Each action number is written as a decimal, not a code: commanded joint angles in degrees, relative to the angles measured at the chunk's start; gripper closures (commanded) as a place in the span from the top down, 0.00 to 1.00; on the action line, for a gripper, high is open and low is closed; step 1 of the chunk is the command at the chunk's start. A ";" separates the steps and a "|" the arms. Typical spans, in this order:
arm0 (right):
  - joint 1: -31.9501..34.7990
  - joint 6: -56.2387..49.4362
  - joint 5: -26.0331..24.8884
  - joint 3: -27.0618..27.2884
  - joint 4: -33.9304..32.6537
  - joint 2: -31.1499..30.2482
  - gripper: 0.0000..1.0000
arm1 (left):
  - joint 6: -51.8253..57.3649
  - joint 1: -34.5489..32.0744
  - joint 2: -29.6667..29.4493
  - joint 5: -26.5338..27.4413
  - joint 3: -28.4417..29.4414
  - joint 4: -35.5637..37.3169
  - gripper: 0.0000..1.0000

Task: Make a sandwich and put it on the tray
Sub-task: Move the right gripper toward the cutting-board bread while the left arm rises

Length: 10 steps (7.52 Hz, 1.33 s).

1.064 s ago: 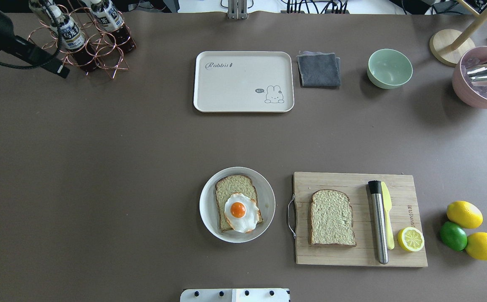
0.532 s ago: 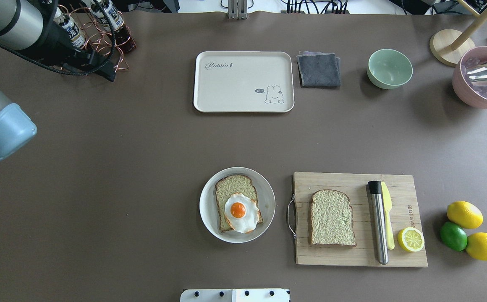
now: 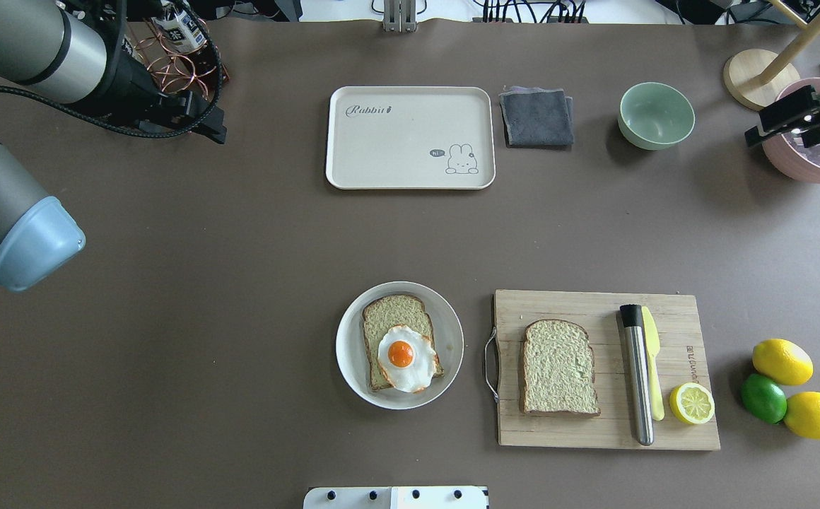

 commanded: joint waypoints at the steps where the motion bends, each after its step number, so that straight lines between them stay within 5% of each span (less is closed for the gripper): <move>1: -6.60 10.76 -0.77 0.56 12.08 -2.90 1.00 | -3.29 0.66 1.78 0.26 1.30 -5.68 0.98; 3: -17.90 25.71 -11.78 5.64 13.86 -2.02 1.00 | -3.98 1.71 1.78 1.04 1.30 -5.86 0.98; 10: -41.15 35.16 -29.78 6.10 23.09 -10.80 1.00 | -9.88 4.97 2.75 4.83 1.48 -9.11 0.98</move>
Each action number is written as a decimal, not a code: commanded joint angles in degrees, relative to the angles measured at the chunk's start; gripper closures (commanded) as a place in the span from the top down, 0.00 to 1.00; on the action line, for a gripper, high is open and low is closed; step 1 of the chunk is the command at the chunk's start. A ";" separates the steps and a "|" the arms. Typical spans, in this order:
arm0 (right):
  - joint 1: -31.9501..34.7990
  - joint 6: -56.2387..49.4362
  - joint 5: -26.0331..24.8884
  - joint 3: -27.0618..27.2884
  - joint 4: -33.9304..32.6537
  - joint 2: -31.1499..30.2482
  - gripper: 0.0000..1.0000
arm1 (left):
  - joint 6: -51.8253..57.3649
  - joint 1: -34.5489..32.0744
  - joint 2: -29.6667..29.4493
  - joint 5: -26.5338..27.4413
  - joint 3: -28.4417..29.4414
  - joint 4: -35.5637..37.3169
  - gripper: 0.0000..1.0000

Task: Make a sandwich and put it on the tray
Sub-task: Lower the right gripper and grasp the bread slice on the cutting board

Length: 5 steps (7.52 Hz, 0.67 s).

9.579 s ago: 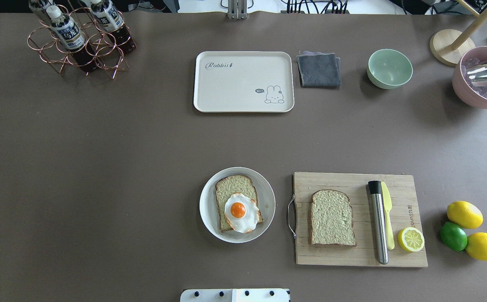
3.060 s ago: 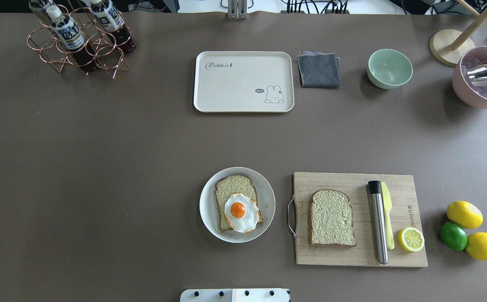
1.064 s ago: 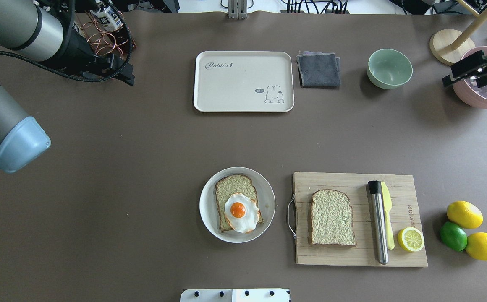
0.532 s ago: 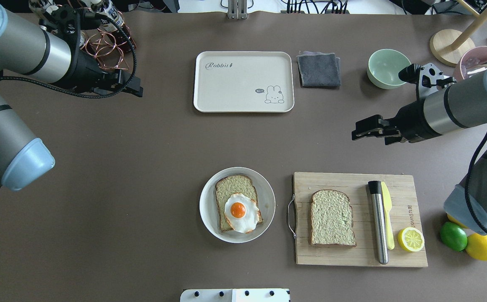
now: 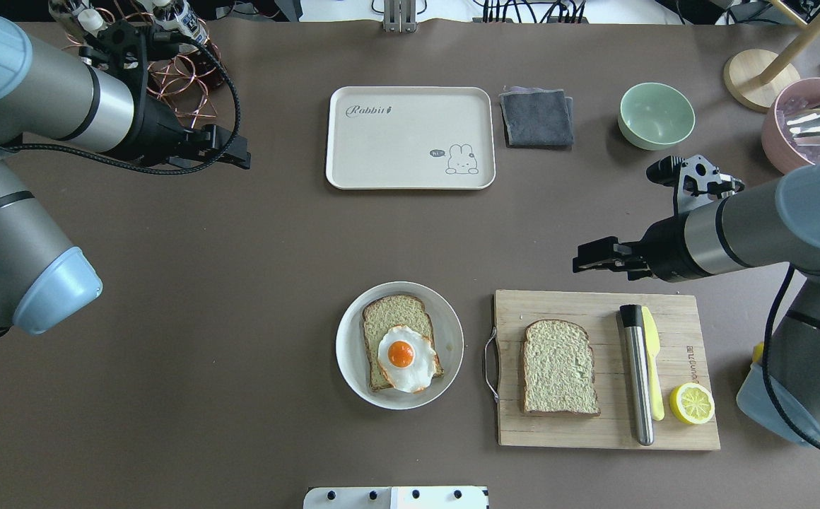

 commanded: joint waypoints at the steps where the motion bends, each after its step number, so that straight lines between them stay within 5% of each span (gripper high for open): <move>1: -5.60 0.66 -2.14 -0.18 0.75 -2.14 1.00 | 0.02 0.06 0.87 0.20 -0.04 -0.10 0.98; 2: -6.65 0.75 -2.57 -0.27 0.76 -2.06 0.93 | 0.11 0.06 1.05 0.11 -0.13 -0.10 0.98; 3: -6.92 1.10 -2.66 -0.36 0.76 -2.06 0.63 | 0.02 0.06 1.05 0.11 -0.13 -0.10 0.98; 5: -7.45 1.10 -2.75 -0.44 0.76 -2.23 0.53 | 0.11 0.06 1.05 0.11 -0.13 -0.10 0.98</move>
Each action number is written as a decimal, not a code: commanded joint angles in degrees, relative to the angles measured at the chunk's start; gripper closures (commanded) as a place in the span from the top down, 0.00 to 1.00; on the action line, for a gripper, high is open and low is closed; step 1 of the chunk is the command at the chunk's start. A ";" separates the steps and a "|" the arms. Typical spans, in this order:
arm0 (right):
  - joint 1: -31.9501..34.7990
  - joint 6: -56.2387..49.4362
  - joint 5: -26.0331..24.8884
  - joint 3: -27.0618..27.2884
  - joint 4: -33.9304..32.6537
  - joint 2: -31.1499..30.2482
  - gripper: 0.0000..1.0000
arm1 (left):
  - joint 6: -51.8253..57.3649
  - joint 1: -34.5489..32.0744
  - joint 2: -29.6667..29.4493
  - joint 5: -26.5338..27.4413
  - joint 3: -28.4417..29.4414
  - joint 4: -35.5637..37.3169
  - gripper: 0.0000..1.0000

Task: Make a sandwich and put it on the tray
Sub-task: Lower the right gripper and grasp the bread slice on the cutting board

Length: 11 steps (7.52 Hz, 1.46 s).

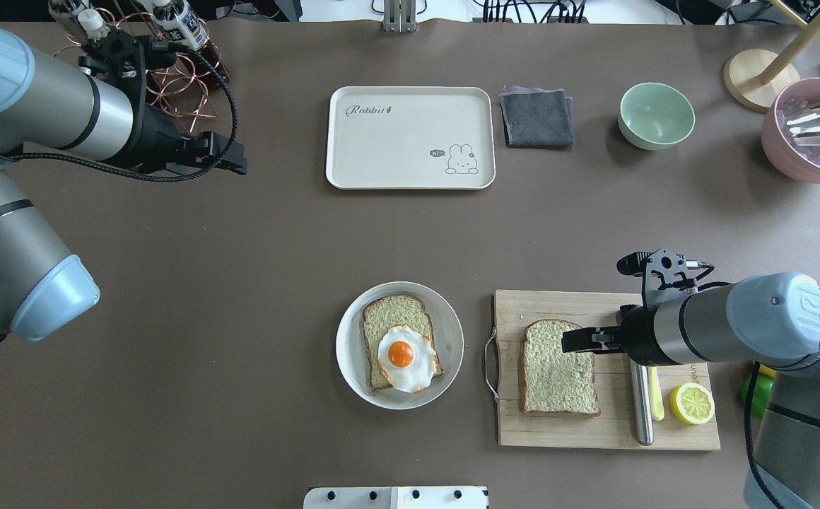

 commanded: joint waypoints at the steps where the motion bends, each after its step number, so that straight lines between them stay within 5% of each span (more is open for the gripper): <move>1: -0.81 0.16 0.00 -0.59 0.01 -0.14 0.54 | 0.04 0.00 0.03 0.00 -0.01 0.00 0.98; 5: -1.51 0.34 -0.09 -2.00 0.09 -0.67 0.53 | 0.04 0.00 -0.14 0.00 -0.01 0.00 0.98; 6: -1.51 0.51 -0.09 -2.00 0.09 -0.67 0.10 | 0.21 0.00 -0.14 0.00 -0.01 0.00 0.98; 7: -1.51 1.82 -0.09 -1.83 0.09 -0.49 0.00 | 0.39 0.00 -0.06 0.00 -0.01 0.00 0.98; 11: -1.17 6.83 -0.63 0.35 0.09 -0.32 0.00 | 0.56 0.00 -0.23 0.00 0.17 0.00 0.98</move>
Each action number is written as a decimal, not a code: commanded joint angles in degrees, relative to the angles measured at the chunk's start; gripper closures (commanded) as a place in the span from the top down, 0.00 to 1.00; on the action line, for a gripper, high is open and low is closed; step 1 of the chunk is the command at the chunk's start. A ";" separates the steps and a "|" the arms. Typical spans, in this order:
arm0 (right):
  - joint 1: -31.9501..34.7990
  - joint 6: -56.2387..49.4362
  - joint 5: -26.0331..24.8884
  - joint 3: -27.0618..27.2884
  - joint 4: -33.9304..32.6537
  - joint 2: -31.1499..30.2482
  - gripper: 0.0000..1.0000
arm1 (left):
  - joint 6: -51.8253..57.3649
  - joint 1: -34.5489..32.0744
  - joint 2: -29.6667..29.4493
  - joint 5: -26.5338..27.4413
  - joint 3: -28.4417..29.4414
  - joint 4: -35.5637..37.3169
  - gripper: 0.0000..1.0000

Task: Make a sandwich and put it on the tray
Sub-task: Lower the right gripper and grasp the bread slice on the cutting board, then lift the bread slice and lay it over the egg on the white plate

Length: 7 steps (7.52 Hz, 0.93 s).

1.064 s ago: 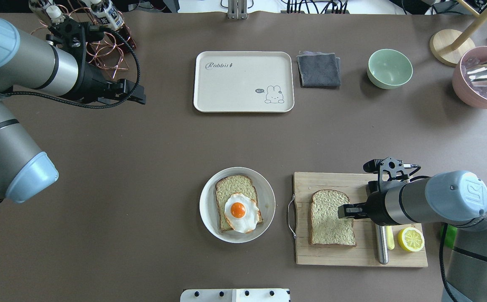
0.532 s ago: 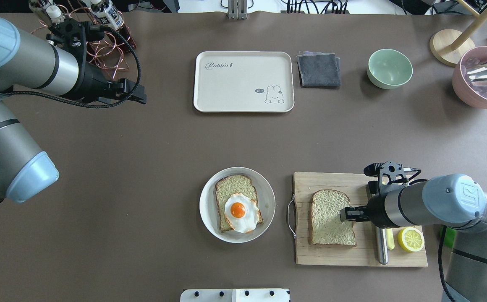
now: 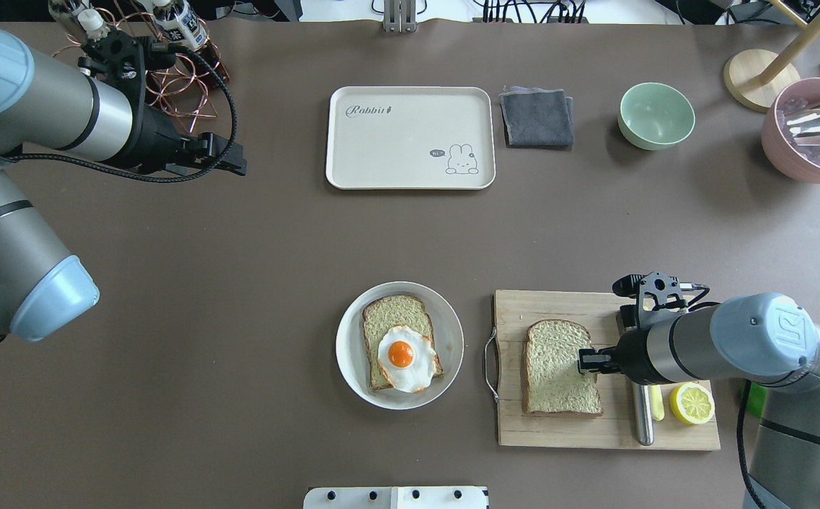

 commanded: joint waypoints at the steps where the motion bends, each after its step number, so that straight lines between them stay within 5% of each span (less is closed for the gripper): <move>1: 1.90 1.87 3.60 3.53 0.78 0.22 0.00 | 0.12 0.00 -0.07 0.00 0.00 0.00 0.98; 4: 4.56 6.66 6.79 3.20 10.41 1.18 0.00 | 0.12 0.00 0.11 0.00 0.00 0.00 0.98; 7: 4.38 13.44 5.22 -5.83 24.76 7.83 0.00 | 0.03 0.00 0.20 0.00 0.18 -0.09 0.98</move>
